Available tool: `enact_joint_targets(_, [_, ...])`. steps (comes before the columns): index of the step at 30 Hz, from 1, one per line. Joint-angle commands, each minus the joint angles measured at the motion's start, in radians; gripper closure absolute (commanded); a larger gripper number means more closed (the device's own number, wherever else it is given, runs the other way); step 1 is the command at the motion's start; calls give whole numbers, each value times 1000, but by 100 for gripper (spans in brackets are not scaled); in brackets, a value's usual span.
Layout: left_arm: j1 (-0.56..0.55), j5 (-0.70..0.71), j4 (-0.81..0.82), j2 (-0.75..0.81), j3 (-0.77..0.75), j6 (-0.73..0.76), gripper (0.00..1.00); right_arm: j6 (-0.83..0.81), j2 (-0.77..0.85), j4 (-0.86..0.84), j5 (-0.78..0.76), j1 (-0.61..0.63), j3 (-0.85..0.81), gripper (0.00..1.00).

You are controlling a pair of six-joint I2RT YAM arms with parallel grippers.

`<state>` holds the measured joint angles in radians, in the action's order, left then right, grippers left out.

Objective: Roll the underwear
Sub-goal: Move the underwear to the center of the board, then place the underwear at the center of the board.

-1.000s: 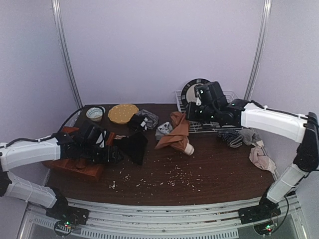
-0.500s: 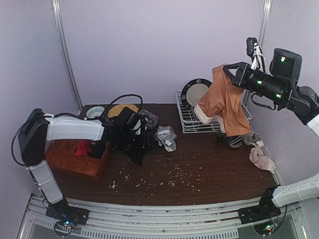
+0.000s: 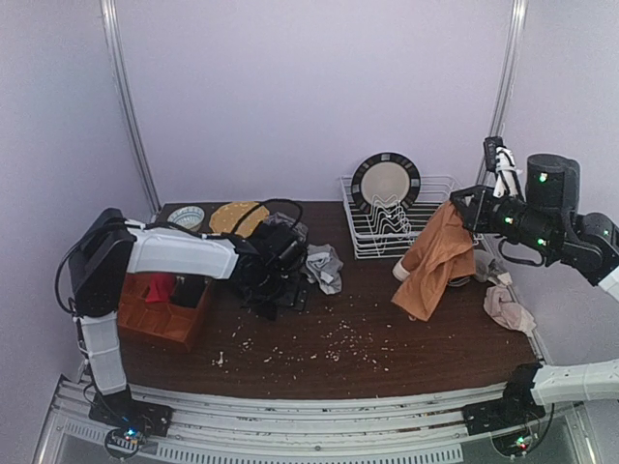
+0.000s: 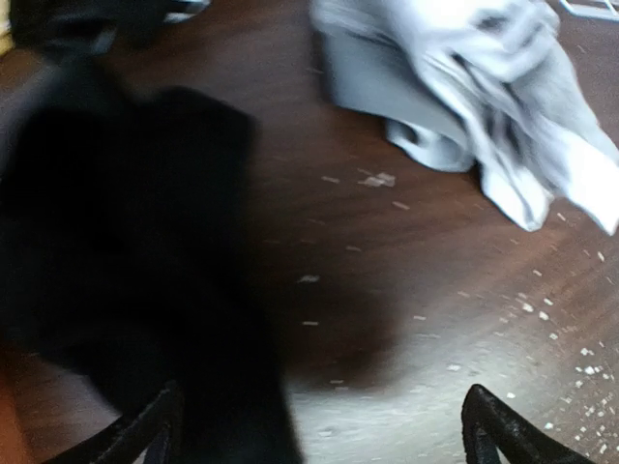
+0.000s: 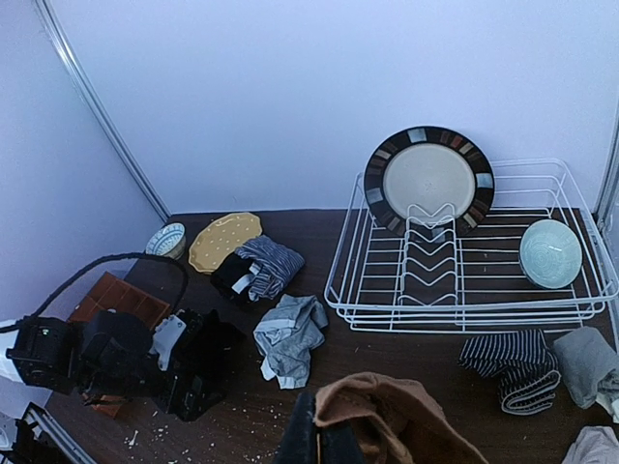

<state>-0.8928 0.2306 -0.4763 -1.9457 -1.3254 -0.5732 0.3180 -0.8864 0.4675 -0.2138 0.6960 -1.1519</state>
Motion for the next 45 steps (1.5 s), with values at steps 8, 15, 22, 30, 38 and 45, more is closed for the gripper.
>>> enact_joint_targets(8, [85,-18,-27,-92,-84,-24,4,-4,63,-9,-28,-6,77,100])
enact_joint_targets(15, [88,-143,10,-270,-337,52,43,-8,88,21,-33,-9,51,100])
enact_joint_targets(22, [98,-204,-80,-544,-757,97,58,-11,101,63,-38,-12,25,100])
enact_joint_targets(30, [188,-282,-97,-747,-1132,98,45,-21,37,85,4,-15,19,100])
enact_joint_targets(38, [161,-243,67,-223,-627,189,2,4,-29,14,205,-15,68,100])
enact_joint_targets(45, [118,-89,52,267,-193,184,2,67,-266,-122,525,83,-32,100])
